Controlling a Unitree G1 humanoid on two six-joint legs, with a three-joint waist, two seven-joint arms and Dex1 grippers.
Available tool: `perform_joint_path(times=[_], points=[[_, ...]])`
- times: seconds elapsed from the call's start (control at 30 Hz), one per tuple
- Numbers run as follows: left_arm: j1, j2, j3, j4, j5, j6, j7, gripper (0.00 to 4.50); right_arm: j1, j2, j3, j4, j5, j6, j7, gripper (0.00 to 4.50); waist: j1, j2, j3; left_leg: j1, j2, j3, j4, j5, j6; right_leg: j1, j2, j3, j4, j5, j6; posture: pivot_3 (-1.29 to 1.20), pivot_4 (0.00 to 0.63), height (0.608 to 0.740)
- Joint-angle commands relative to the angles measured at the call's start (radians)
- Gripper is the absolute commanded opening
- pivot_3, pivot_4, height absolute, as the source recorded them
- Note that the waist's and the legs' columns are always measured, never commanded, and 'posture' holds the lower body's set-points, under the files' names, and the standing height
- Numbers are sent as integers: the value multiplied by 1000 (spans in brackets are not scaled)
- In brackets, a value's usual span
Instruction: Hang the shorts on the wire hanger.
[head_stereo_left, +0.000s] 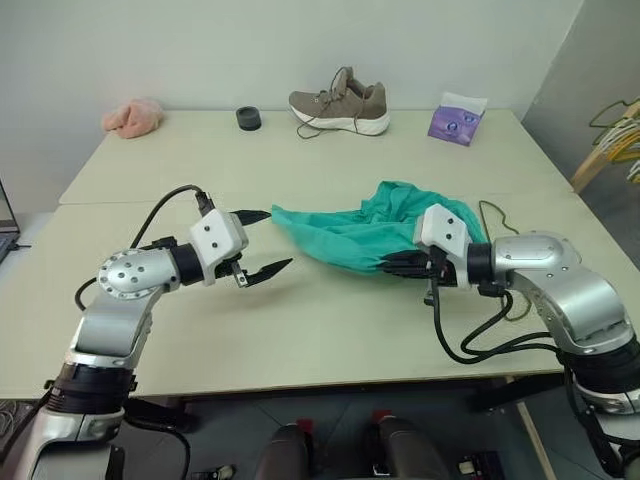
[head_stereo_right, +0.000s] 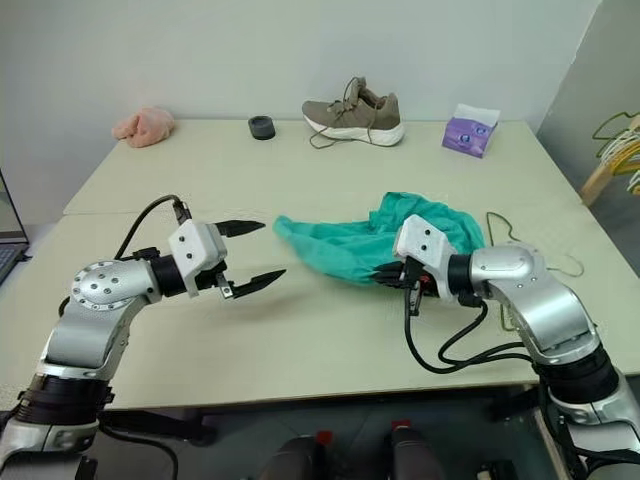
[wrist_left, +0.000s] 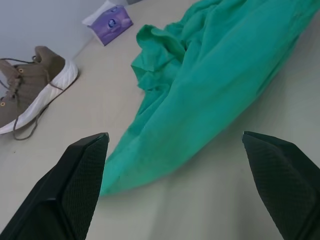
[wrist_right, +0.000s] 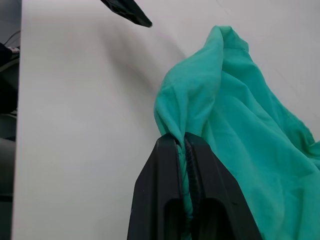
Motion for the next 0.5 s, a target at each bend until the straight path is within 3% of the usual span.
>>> perform_joint_path(times=[0.03,0.5], points=[[-41,-15,-38,78,60,-103,-5,4500,-25,-38,-72,-89,94,41,34,36,-4,0,0,0,0,0,0,0,0,0,0,0,0,0,0,-112,108,740],[-222,-110,-127,521,256,-400,103,4500,-65,-90,-213,-209,406,227,-7,36,-8,0,0,0,0,0,1,0,0,0,0,-1,0,0,0,-156,112,740]])
